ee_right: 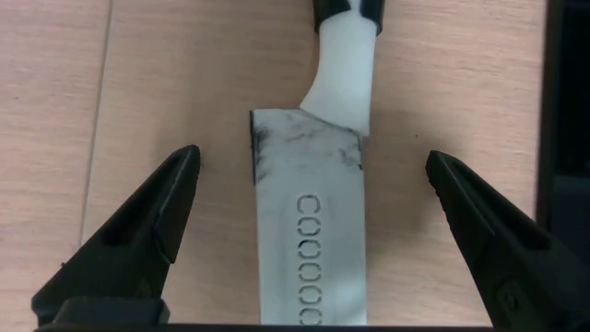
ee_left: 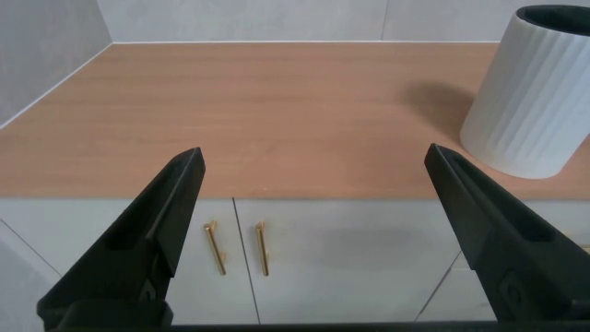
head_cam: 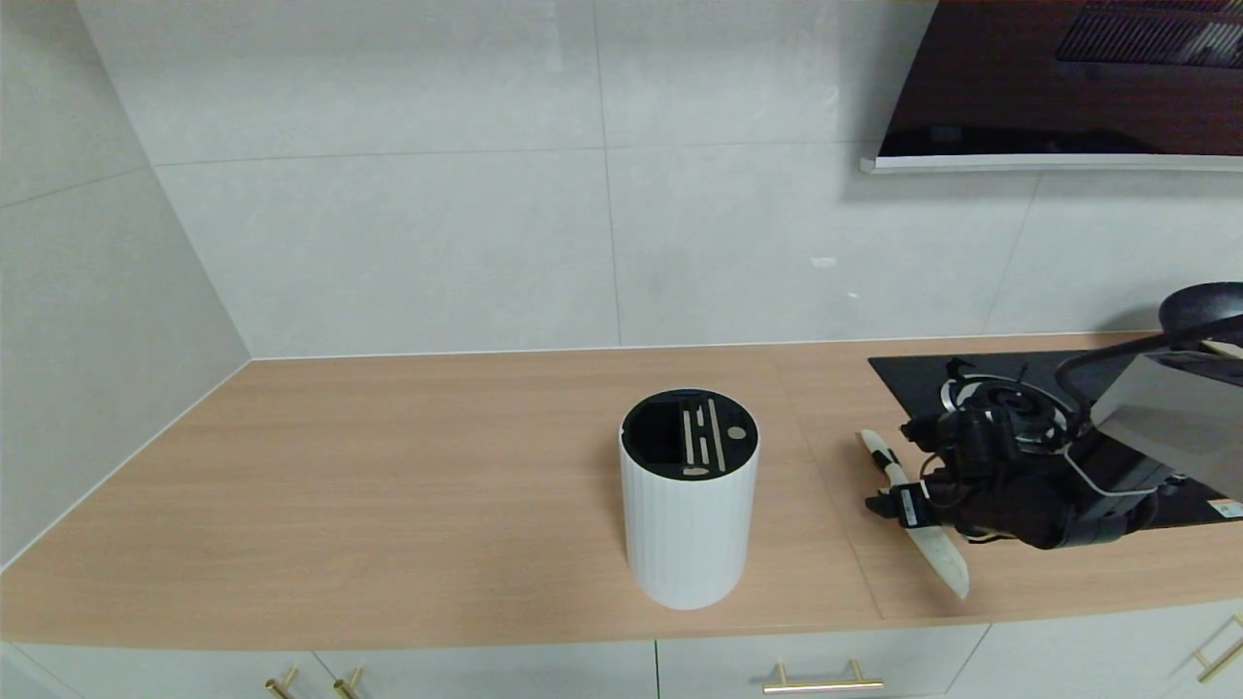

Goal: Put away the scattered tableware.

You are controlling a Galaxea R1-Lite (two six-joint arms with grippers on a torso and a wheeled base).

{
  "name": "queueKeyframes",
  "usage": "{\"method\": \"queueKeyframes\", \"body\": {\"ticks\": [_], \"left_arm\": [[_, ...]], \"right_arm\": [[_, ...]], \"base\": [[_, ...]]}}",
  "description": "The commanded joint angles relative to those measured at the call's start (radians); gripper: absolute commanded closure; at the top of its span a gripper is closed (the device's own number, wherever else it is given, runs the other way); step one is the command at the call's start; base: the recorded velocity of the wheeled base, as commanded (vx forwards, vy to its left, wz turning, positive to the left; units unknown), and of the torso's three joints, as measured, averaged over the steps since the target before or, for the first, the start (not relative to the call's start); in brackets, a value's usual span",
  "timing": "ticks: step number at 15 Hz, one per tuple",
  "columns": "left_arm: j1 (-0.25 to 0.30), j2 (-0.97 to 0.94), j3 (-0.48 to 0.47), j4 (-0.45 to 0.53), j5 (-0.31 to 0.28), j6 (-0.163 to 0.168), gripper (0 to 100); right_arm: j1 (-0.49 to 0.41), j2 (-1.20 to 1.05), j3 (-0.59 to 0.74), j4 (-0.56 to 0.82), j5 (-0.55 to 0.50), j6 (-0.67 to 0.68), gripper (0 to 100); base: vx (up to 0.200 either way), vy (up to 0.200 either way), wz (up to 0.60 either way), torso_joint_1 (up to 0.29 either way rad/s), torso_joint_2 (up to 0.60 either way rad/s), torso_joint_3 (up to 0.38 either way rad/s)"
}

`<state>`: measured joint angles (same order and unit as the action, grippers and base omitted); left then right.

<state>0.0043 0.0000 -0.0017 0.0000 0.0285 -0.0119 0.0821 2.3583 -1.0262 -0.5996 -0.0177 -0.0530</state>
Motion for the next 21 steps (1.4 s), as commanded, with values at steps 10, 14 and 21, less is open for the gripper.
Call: {"method": "queueKeyframes", "body": {"ticks": [10,14,21], "left_arm": [[0.000,0.000,0.000,0.000,0.001,0.000,0],[0.000,0.000,0.000,0.000,0.001,0.001,0],[0.000,0.000,0.000,-0.002,0.008,0.009,0]], "right_arm": [[-0.001,0.033,-0.017,0.001,-0.002,-0.001,100],[-0.002,0.016,-0.012,0.001,-0.002,0.001,100],[-0.002,-0.344,0.121,0.001,0.082,0.008,100]], "base": [[0.000,0.000,0.00,0.000,0.00,0.000],[0.000,0.000,0.00,0.000,0.00,0.000],[0.000,0.000,0.00,0.000,0.00,0.000]]}}
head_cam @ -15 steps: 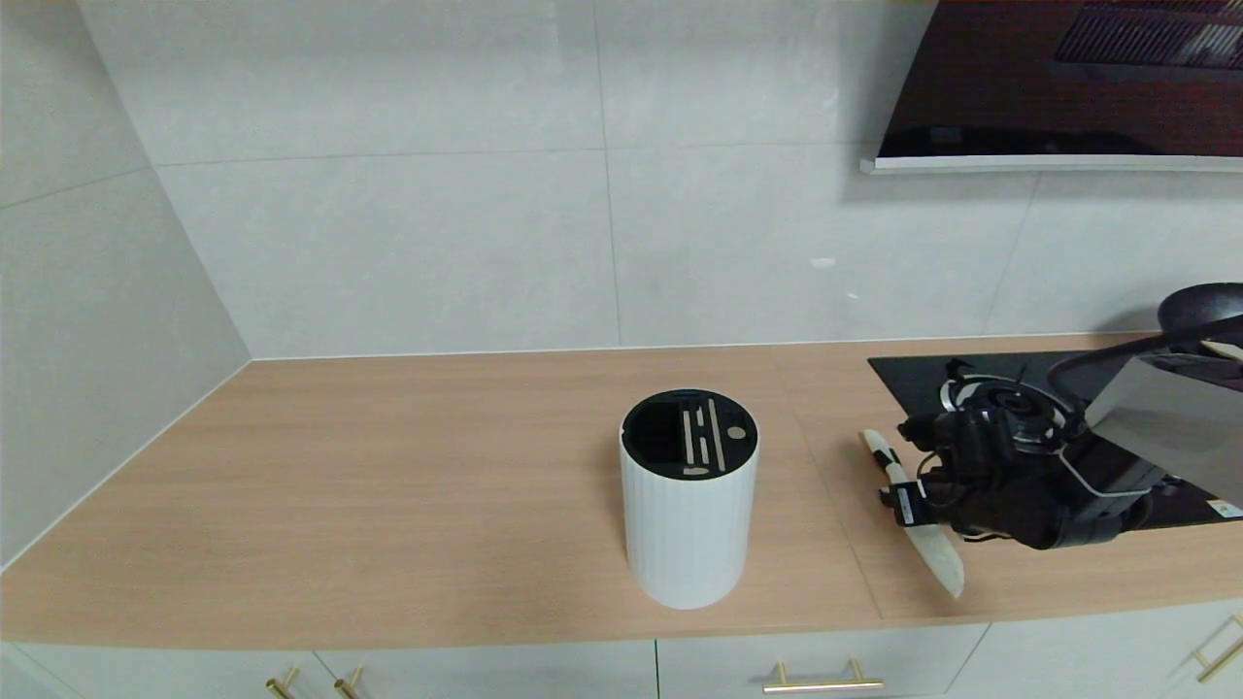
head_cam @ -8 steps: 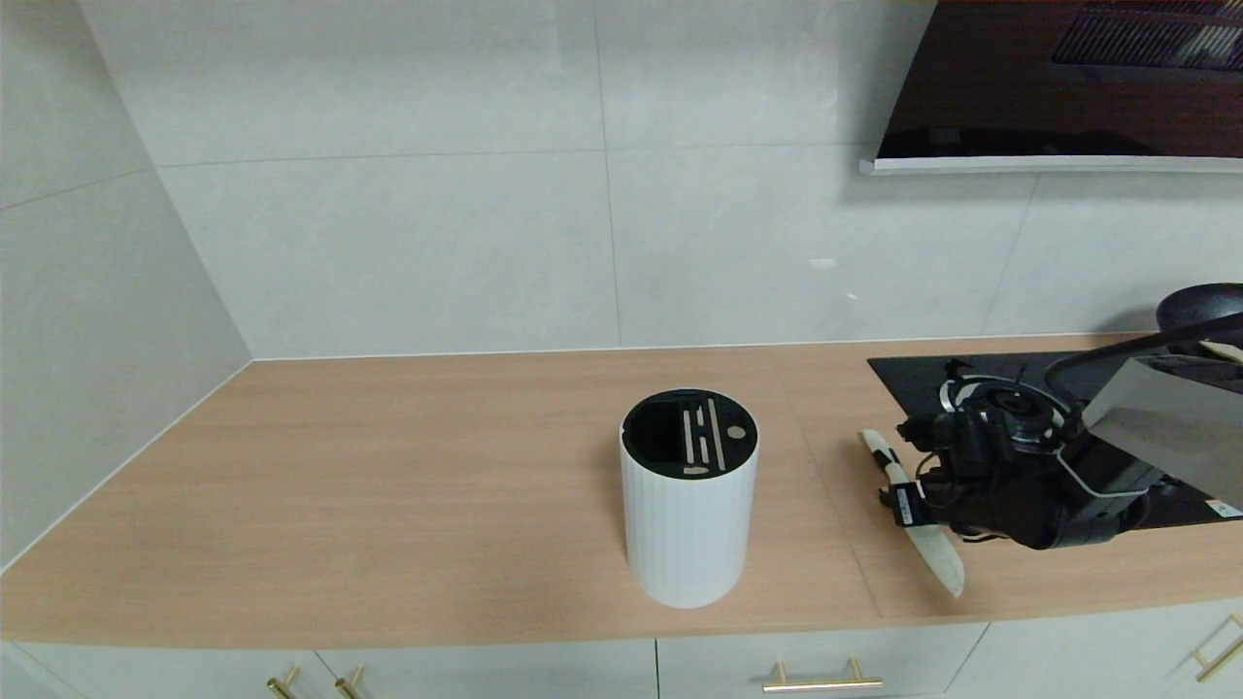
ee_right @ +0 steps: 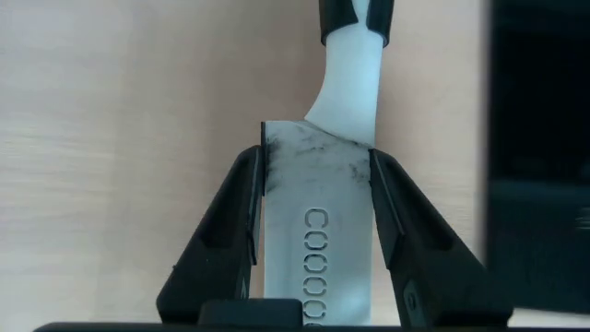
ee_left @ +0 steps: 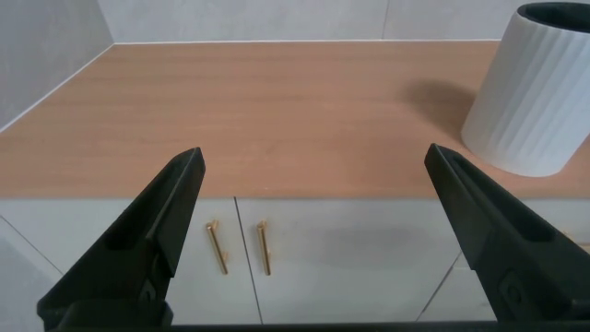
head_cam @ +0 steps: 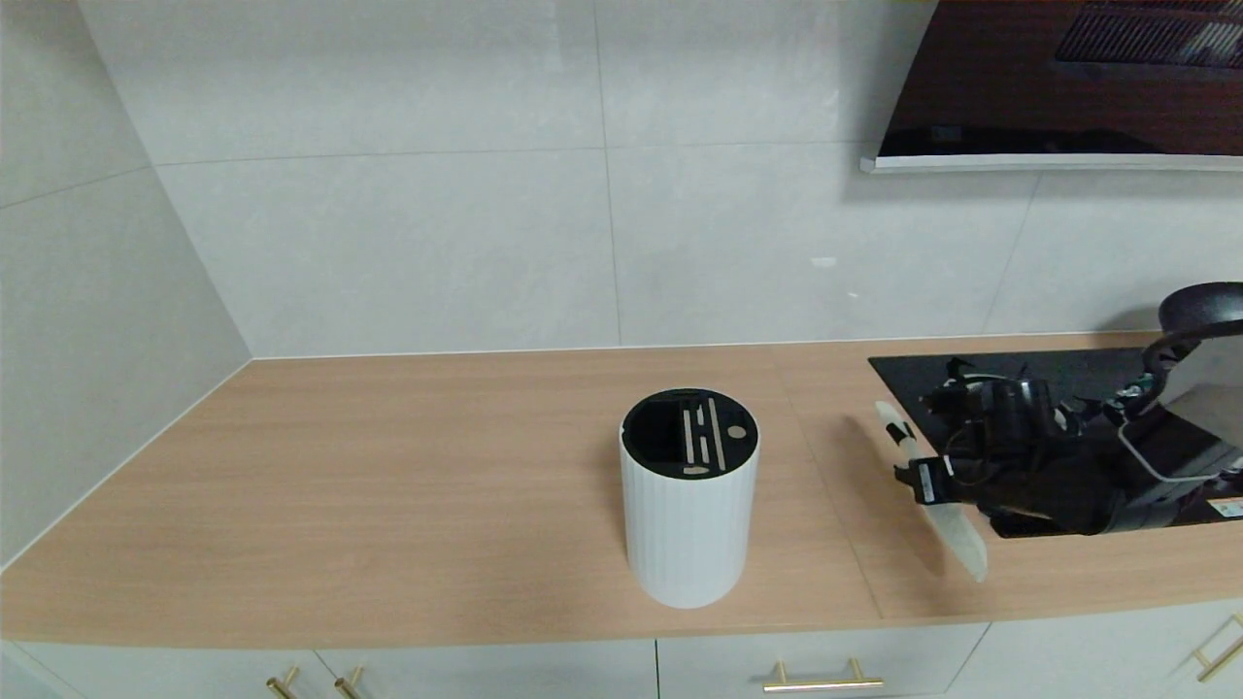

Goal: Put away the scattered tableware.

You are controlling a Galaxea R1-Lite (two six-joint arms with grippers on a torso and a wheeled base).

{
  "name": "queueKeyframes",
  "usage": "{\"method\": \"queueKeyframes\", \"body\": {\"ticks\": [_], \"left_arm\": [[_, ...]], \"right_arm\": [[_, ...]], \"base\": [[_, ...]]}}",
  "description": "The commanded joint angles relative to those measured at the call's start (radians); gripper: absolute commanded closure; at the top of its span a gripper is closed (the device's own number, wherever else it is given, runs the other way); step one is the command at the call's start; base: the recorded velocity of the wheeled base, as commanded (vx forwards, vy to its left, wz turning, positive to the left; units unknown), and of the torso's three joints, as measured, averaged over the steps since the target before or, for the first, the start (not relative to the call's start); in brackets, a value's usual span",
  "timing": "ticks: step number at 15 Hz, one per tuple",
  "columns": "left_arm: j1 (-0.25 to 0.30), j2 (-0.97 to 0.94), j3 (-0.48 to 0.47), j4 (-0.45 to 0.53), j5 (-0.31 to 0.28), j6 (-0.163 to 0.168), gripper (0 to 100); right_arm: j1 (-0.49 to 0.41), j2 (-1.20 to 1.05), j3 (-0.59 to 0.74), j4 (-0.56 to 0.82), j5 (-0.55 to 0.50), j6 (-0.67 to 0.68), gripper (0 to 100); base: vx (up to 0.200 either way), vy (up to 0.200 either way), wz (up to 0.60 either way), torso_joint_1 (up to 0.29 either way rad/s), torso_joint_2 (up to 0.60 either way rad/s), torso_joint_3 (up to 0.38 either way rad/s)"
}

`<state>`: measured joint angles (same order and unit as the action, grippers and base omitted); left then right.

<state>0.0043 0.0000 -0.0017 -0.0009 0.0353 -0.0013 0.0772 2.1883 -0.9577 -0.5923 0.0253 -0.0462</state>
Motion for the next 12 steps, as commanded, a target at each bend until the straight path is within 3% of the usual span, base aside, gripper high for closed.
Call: {"method": "queueKeyframes", "body": {"ticks": [1,3,5,8,10,12], "left_arm": [[0.000,0.000,-0.001,-0.004,0.003,0.004,0],[-0.006,0.021,-0.133,0.002,-0.057,0.009,0],[-0.009,0.224,-0.300,0.081,-0.218,0.010,0],[-0.012,0.555,-0.491,0.079,-0.339,0.032,0],[-0.026,0.692,-0.566,0.079,-0.345,0.030,0],[-0.130,0.884,-0.646,0.030,-0.344,-0.026,0]], "right_arm": [[0.007,-0.208,0.065,-0.006,0.044,0.002,100],[0.081,-0.377,0.123,-0.004,0.041,0.003,100],[0.193,-0.499,0.169,0.002,0.015,0.005,100],[0.369,-0.611,0.194,0.003,-0.130,0.019,100],[0.440,-0.633,0.198,0.003,-0.179,0.042,100],[0.535,-0.642,0.203,0.003,-0.209,0.052,100]], "base": [[0.000,0.000,0.00,0.000,0.00,0.000],[0.000,0.000,0.00,0.000,0.00,0.000],[0.000,0.000,0.00,0.000,0.00,0.000],[0.000,0.000,0.00,0.000,0.00,0.000],[0.000,0.000,0.00,0.000,0.00,0.000],[0.000,0.000,0.00,0.000,0.00,0.000]]}}
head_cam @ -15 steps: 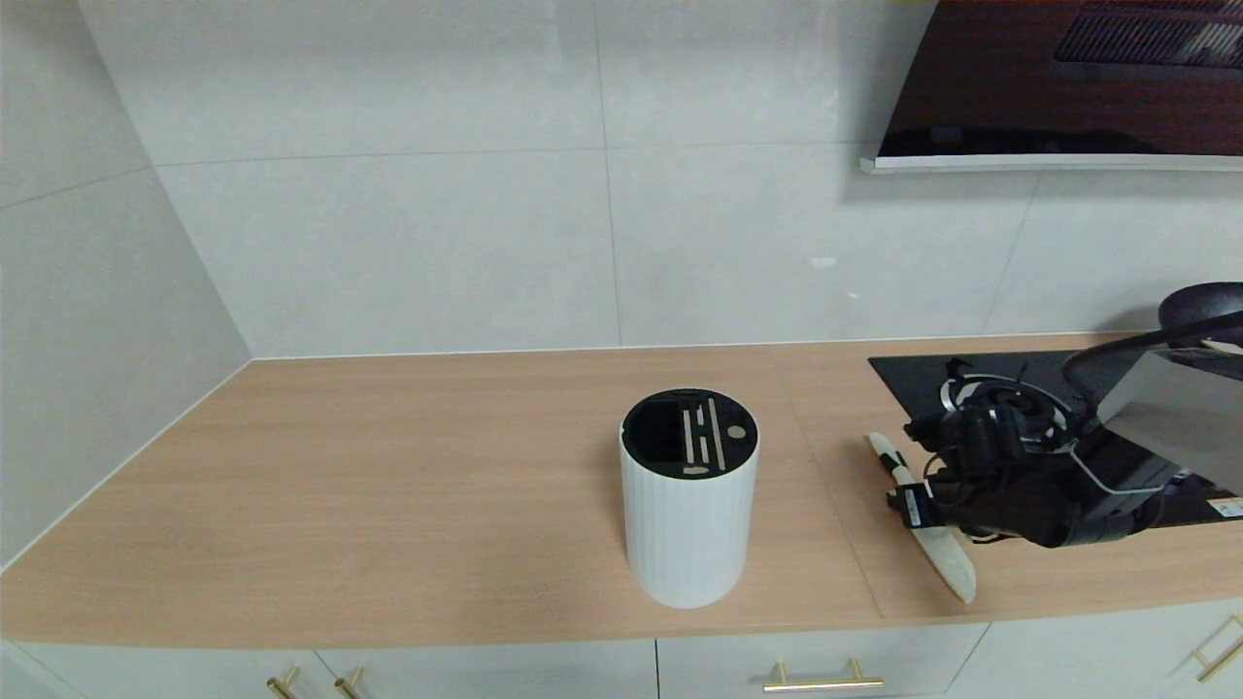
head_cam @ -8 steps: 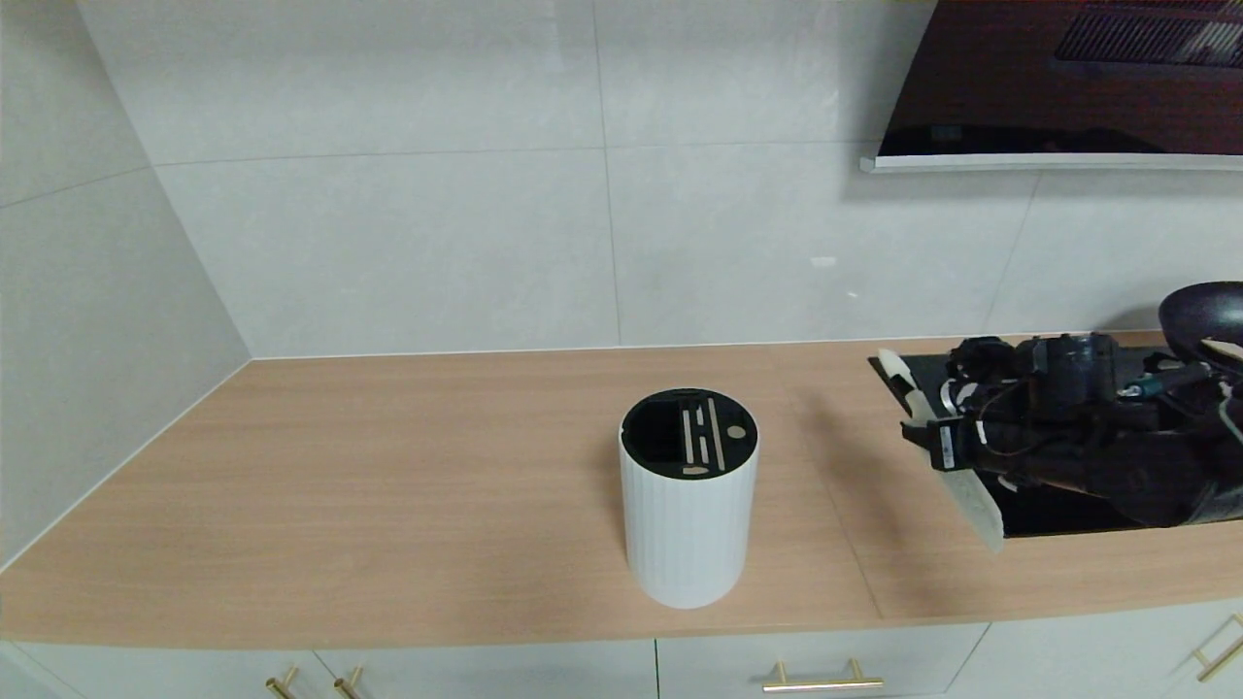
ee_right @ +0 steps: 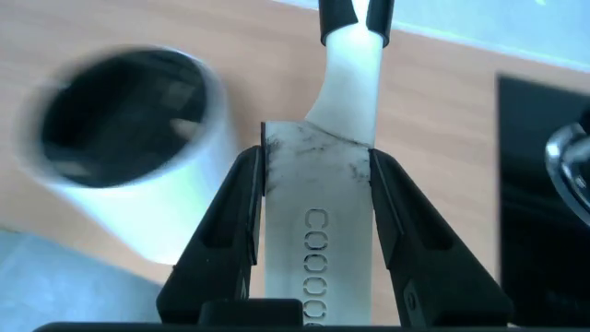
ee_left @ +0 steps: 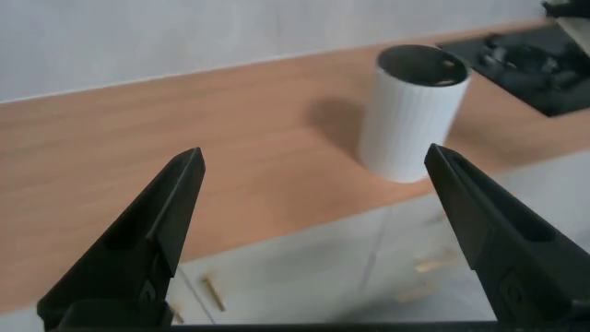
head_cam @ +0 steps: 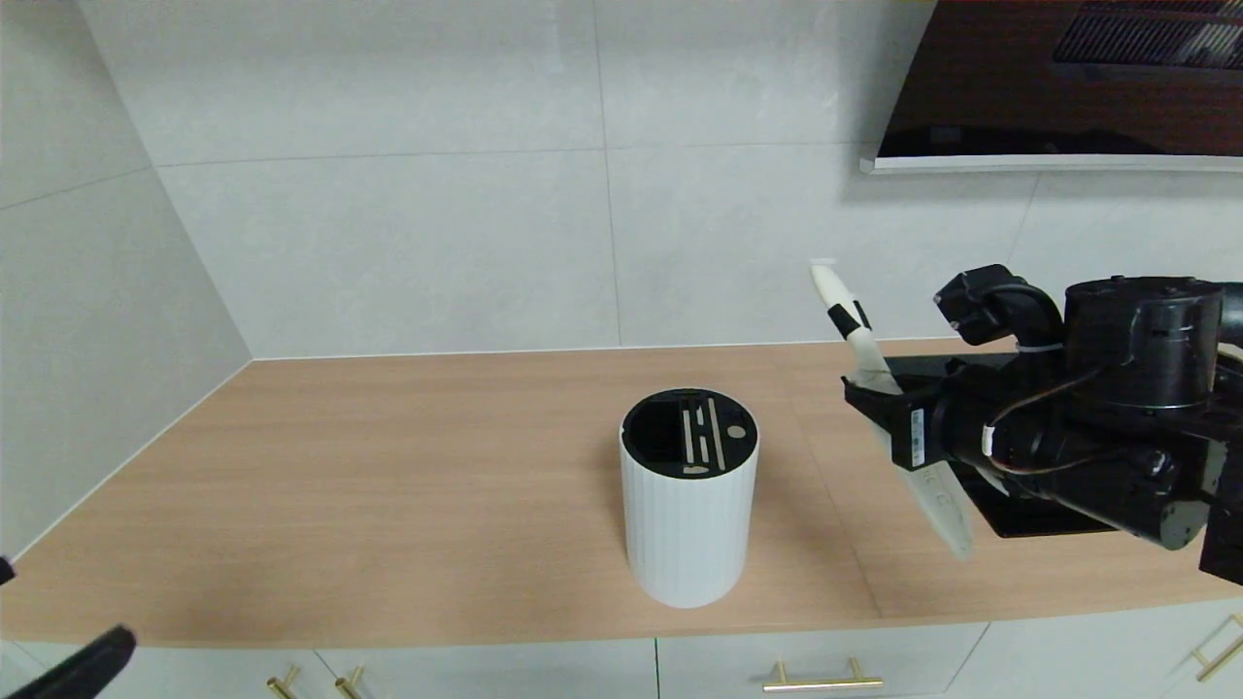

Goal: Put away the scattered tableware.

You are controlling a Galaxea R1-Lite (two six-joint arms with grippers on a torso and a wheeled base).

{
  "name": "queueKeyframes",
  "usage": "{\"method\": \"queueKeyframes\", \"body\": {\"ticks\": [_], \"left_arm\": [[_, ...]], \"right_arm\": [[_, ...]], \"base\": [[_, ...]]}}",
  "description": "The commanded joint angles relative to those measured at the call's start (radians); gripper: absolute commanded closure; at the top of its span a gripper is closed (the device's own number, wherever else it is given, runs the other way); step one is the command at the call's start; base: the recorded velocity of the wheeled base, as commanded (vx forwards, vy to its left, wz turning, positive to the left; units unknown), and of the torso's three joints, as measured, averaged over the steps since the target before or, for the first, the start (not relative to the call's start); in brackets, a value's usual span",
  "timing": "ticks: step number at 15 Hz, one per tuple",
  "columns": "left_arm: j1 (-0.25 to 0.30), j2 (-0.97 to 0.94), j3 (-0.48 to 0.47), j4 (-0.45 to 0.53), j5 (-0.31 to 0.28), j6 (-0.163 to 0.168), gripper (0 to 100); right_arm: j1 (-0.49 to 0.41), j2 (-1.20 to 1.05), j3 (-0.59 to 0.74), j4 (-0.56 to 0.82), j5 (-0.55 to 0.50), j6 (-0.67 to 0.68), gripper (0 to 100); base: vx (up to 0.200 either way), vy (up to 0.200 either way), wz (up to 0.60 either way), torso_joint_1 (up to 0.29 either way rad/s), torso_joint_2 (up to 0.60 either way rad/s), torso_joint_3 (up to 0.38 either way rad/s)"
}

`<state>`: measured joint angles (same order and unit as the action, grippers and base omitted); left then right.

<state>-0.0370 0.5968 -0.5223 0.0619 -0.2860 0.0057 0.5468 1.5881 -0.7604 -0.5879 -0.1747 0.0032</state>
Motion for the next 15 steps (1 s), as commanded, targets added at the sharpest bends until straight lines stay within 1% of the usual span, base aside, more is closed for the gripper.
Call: {"method": "queueKeyframes", "body": {"ticks": [1,2,3,4,5,6,7,9,10,11,12,13,15], "left_arm": [[-0.141,0.345,-0.134,-0.106,-0.022,-0.092,0],[-0.216,0.411,-0.148,-0.194,-0.021,-0.173,0],[-0.277,0.489,-0.157,-0.309,-0.016,-0.293,0],[-0.310,0.564,-0.159,-0.421,-0.015,-0.386,0],[-0.331,0.624,-0.159,-0.502,-0.015,-0.440,0],[-0.353,0.692,-0.165,-0.579,-0.015,-0.484,0],[-0.391,0.755,-0.199,-0.605,-0.016,-0.521,0],[-0.448,0.850,-0.285,-0.576,-0.012,-0.552,0],[-0.474,0.882,-0.324,-0.548,-0.009,-0.570,0],[-0.485,0.893,-0.341,-0.531,-0.004,-0.586,0],[-0.529,0.925,-0.360,-0.496,0.018,-0.645,0],[-0.563,0.962,-0.360,-0.499,0.031,-0.650,0],[-0.623,1.029,-0.360,-0.510,0.113,-0.650,0]], "right_arm": [[0.091,-0.045,0.009,-0.001,-0.009,0.020,100],[0.119,-0.048,0.009,-0.001,-0.012,0.043,100],[0.150,-0.050,0.007,-0.001,-0.020,0.061,100],[0.177,-0.053,0.009,-0.001,-0.025,0.072,100],[0.199,-0.053,0.009,-0.001,-0.028,0.077,100],[0.217,-0.050,0.007,-0.001,-0.040,0.080,100],[0.225,-0.042,0.006,-0.004,-0.045,0.083,100],[0.229,-0.028,0.001,-0.009,-0.043,0.120,100],[0.254,-0.026,-0.002,-0.009,-0.043,0.138,100],[0.265,-0.026,-0.005,-0.009,-0.043,0.143,100],[0.289,-0.011,-0.008,-0.009,-0.043,0.159,100],[0.295,0.009,-0.010,-0.009,-0.043,0.170,100],[0.326,0.036,-0.031,-0.009,-0.046,0.210,100]], "base": [[0.000,0.000,0.00,0.000,0.00,0.000],[0.000,0.000,0.00,0.000,0.00,0.000],[0.000,0.000,0.00,0.000,0.00,0.000],[0.000,0.000,0.00,0.000,0.00,0.000],[0.000,0.000,0.00,0.000,0.00,0.000],[0.000,0.000,0.00,0.000,0.00,0.000],[0.000,0.000,0.00,0.000,0.00,0.000],[0.000,0.000,0.00,0.000,0.00,0.000],[0.000,0.000,0.00,0.000,0.00,0.000],[0.000,0.000,0.00,0.000,0.00,0.000],[0.000,0.000,0.00,0.000,0.00,0.000],[0.000,0.000,0.00,0.000,0.00,0.000],[0.000,0.000,0.00,0.000,0.00,0.000]]}}
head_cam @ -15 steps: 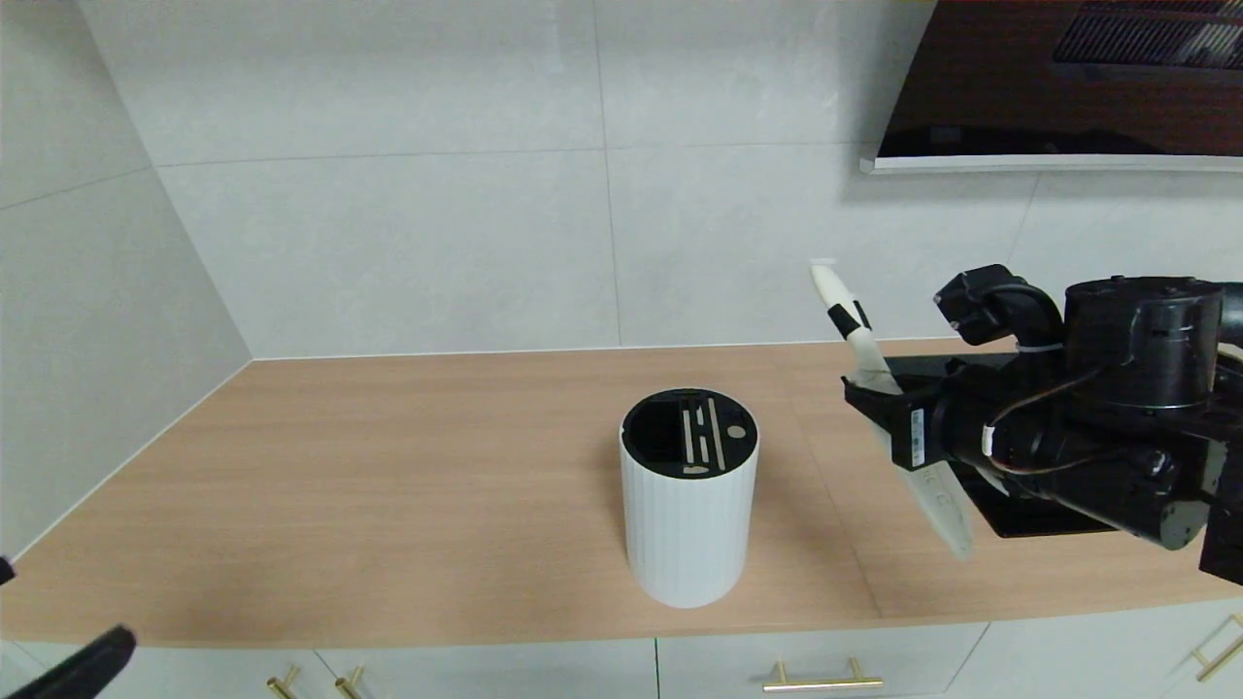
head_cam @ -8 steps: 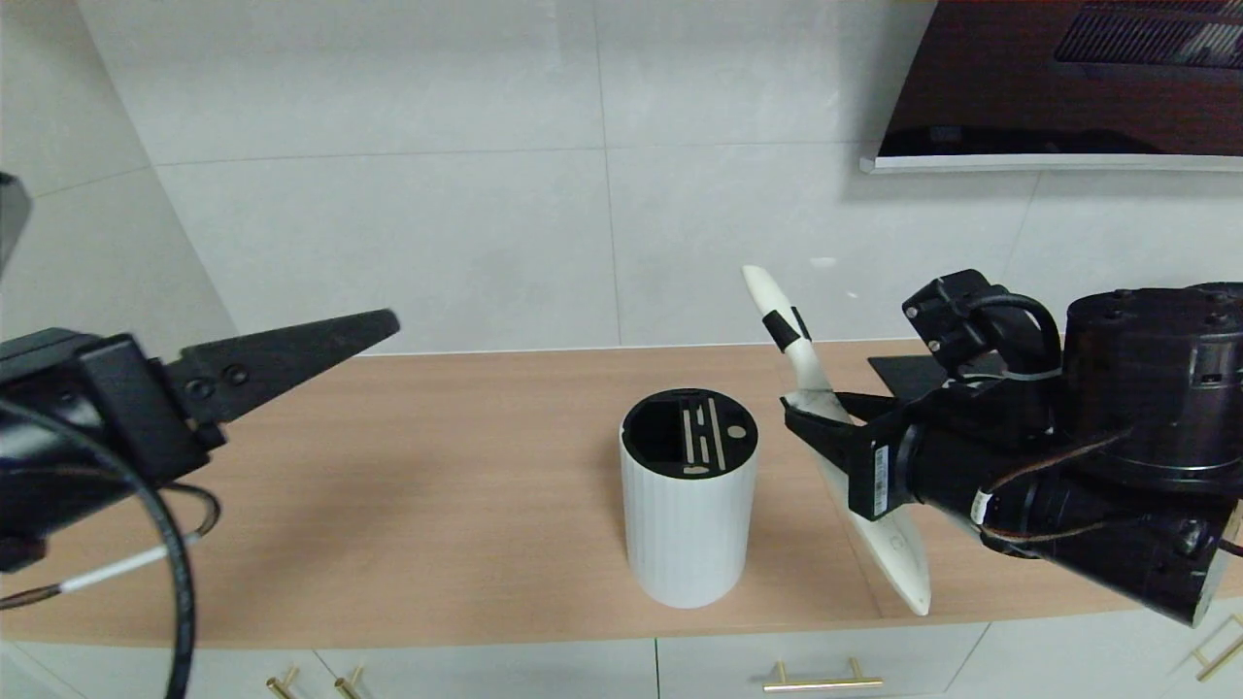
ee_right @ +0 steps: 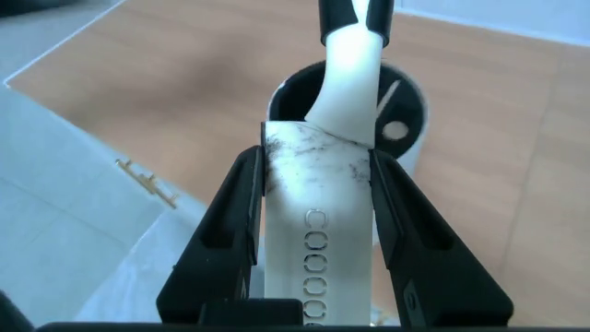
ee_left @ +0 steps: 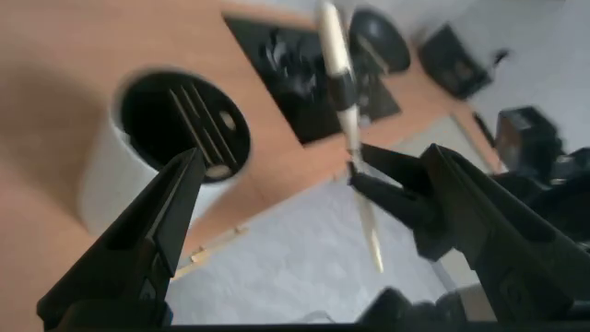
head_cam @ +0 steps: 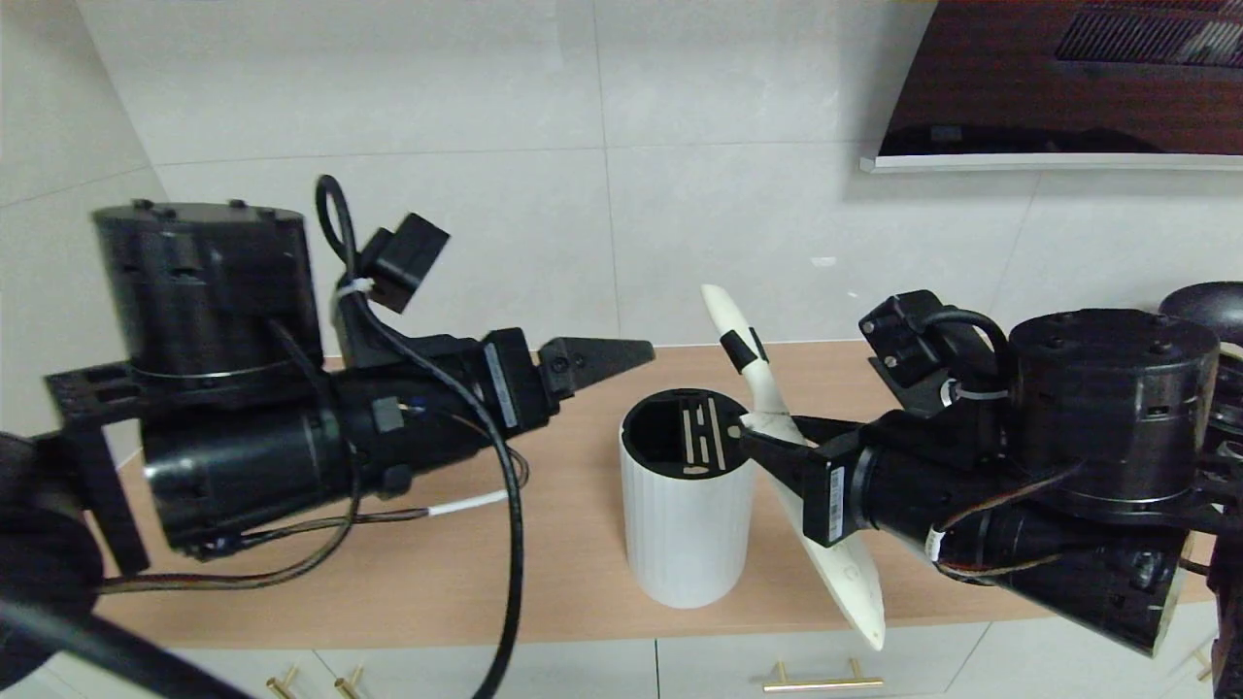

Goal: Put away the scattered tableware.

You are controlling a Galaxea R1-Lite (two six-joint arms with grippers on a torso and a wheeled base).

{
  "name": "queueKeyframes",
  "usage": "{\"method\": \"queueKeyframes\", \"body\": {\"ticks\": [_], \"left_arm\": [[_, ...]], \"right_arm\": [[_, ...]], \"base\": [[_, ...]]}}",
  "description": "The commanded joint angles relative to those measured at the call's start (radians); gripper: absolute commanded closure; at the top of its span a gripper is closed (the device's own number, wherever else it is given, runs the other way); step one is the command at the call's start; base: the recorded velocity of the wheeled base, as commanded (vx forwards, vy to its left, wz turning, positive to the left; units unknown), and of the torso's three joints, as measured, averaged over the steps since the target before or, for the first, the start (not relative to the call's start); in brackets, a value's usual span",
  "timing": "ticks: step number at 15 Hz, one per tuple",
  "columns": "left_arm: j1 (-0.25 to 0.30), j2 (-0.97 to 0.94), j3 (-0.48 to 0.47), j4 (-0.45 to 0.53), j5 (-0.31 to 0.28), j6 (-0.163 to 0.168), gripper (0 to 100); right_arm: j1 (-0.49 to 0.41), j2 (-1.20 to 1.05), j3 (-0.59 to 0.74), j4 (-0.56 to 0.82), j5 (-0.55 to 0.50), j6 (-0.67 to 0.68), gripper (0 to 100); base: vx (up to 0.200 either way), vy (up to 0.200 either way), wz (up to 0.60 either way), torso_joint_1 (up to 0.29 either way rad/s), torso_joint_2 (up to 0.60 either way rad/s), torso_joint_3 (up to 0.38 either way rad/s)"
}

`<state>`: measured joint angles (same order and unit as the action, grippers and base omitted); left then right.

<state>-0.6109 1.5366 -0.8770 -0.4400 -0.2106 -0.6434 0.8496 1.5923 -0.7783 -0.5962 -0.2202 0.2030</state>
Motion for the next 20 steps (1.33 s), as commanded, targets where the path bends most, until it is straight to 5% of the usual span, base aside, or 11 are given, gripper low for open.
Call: {"method": "queueKeyframes", "body": {"ticks": [1,4,19,20], "left_arm": [[-0.058,0.108,-0.007,-0.025,0.057,-0.001,0],[-0.101,0.178,0.001,-0.181,0.086,-0.001,0],[-0.113,0.195,0.001,-0.221,0.106,-0.002,0],[-0.113,0.197,0.001,-0.221,0.106,-0.002,100]], "right_arm": [[0.034,0.032,-0.016,-0.001,-0.001,0.026,100],[0.075,0.061,-0.035,-0.001,-0.013,0.047,100],[0.141,0.064,-0.012,-0.001,-0.011,0.072,100],[0.141,0.064,-0.012,-0.001,-0.011,0.072,100]], "base": [[0.000,0.000,0.00,0.000,0.00,0.000],[0.000,0.000,0.00,0.000,0.00,0.000],[0.000,0.000,0.00,0.000,0.00,0.000],[0.000,0.000,0.00,0.000,0.00,0.000]]}}
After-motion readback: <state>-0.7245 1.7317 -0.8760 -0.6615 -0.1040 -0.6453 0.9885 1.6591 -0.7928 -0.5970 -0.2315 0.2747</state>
